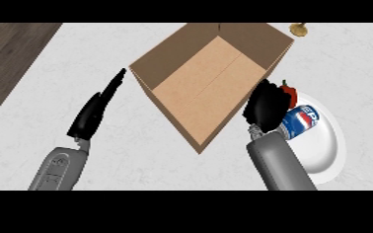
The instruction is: Pick the bell pepper from the plate and place it in the cardboard box
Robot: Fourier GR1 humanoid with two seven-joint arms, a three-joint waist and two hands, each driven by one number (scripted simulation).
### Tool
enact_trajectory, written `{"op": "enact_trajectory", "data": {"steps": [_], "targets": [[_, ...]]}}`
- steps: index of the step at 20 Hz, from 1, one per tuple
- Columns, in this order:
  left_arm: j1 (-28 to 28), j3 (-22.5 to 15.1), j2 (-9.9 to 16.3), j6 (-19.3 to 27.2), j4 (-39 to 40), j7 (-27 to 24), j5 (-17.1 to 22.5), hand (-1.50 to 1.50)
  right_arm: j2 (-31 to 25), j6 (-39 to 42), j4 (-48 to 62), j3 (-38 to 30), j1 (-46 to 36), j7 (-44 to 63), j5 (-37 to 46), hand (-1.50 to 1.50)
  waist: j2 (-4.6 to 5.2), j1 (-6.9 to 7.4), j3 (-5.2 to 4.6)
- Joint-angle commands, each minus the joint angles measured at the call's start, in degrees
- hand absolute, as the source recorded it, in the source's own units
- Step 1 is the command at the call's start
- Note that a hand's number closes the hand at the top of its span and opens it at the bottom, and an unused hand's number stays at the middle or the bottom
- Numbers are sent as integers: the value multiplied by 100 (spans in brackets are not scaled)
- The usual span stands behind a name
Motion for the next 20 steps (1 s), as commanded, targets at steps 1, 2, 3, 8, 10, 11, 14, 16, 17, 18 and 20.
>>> {"op": "enact_trajectory", "data": {"steps": [1, 2, 3, 8, 10, 11, 14, 16, 17, 18, 20], "targets": [[-148, -120, -19, -73, 94, 11, -83, 0, 45, 899, 279, 340, -1281, 995, -219, 150, -11, 179, -10], [-149, -179, -110, -43, 68, 58, -95, 0, 45, 1083, 258, 392, -1407, 1192, -219, 150, -44, 182, -12], [-184, -154, -107, -53, 140, 49, -81, 0, 45, 1172, 226, 484, -1535, 1371, -117, 150, -42, 155, -21], [-214, -34, -70, -5, 235, 60, -51, 0, 45, 1915, -24, 624, -1980, 2097, 137, 150, -97, 37, -40], [-157, -30, -34, 10, 234, 89, -85, 0, 46, 2202, -117, 617, -2120, 2347, 96, 150, -127, -56, -29], [-118, -15, -44, -19, 204, 138, -37, 0, 46, 2320, -182, 586, -2210, 2436, 116, 150, -154, -73, -28], [-178, 86, 19, 42, 274, 129, -56, 0, 47, 2494, -361, 691, -2379, 2670, 193, 150, -157, -183, -33], [-35, 47, -20, 111, 228, 160, -103, 0, 47, 2691, -486, 482, -2656, 2715, 275, 150, -225, -302, -26], [-41, 96, -7, 118, 269, 154, -78, 0, 47, 2732, -483, 494, -2712, 2716, 304, 150, -206, -344, -27], [-160, 162, -2, 41, 342, 155, 19, 0, 47, 2788, -489, 423, -2891, 2716, 325, 150, -174, -395, -37], [-16, 161, 12, 101, 236, 132, -12, 0, 47, 2989, -474, 232, -2967, 2716, 303, 150, -205, -414, -28]]}}
